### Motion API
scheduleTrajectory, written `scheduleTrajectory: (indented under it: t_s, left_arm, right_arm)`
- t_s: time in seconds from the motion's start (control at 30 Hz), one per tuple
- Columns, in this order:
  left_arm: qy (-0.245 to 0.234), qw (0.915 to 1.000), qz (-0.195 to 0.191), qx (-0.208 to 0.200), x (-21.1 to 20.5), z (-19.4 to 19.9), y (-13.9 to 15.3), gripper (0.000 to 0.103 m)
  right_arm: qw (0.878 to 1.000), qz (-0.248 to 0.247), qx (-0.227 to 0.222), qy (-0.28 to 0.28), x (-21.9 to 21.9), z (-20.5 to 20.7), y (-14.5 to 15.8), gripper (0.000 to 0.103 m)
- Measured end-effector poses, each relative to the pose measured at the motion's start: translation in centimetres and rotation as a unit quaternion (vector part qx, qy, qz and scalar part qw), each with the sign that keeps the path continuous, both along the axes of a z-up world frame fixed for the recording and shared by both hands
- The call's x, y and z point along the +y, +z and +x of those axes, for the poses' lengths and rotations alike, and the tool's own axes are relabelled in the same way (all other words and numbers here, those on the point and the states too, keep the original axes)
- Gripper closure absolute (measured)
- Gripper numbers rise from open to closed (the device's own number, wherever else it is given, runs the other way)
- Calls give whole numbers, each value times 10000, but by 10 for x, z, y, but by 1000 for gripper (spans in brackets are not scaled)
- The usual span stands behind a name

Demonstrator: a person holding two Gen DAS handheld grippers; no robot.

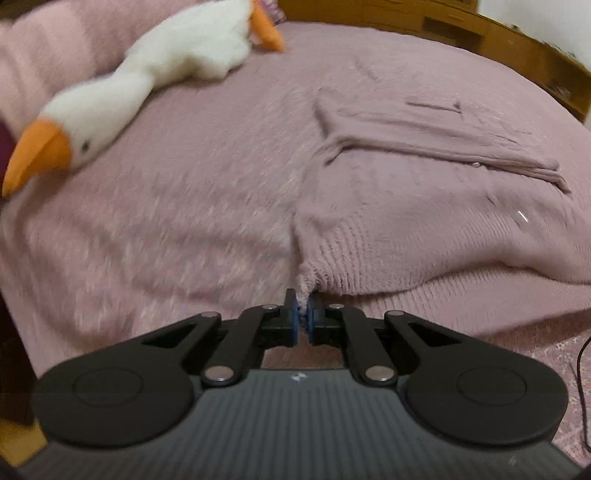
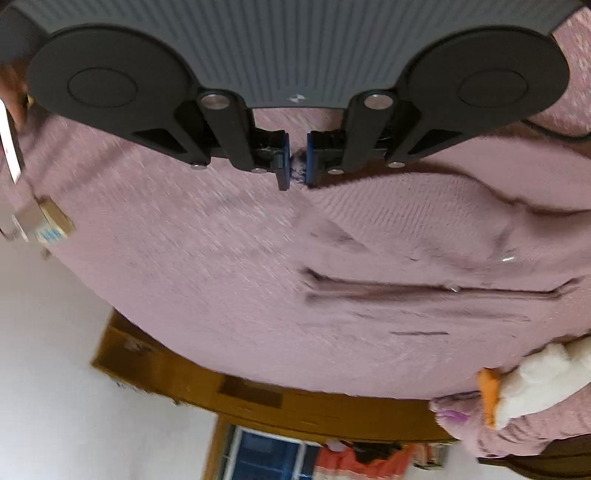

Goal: Fold small clothes

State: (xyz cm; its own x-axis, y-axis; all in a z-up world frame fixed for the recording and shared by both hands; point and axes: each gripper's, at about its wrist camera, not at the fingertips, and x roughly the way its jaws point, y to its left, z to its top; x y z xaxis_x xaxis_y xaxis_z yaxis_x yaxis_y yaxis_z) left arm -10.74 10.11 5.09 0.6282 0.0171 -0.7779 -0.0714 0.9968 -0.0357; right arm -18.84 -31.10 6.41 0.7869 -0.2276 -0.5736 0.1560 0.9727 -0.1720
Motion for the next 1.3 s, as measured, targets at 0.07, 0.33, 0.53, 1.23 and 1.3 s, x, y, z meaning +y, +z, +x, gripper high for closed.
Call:
scheduleTrajectory:
  t_s: [0.07, 0.33, 0.53, 1.23, 1.3]
  left_arm:
    - [119, 9994, -313, 128, 9, -5, -7, 96]
    - [315, 9937, -1033, 300, 26, -16, -17, 93]
    - [-163, 9967, -794, 34, 17, -21, 7, 94]
    - [-425, 9967, -198, 666, -15, 32, -28, 40]
    - [-394, 9959, -237, 785, -15, 35, -35, 39]
  right_arm:
    - [9995, 242, 120, -188, -15, -6, -6, 95]
    - [9782, 1916, 297, -741, -57, -23, -25, 93]
    - [9835, 1728, 301, -449, -53, -36, -14, 50]
    - [9736, 1949, 1168, 190, -48, 26, -46, 32]
    - [9735, 1936, 1173, 314, -45, 27, -48, 28]
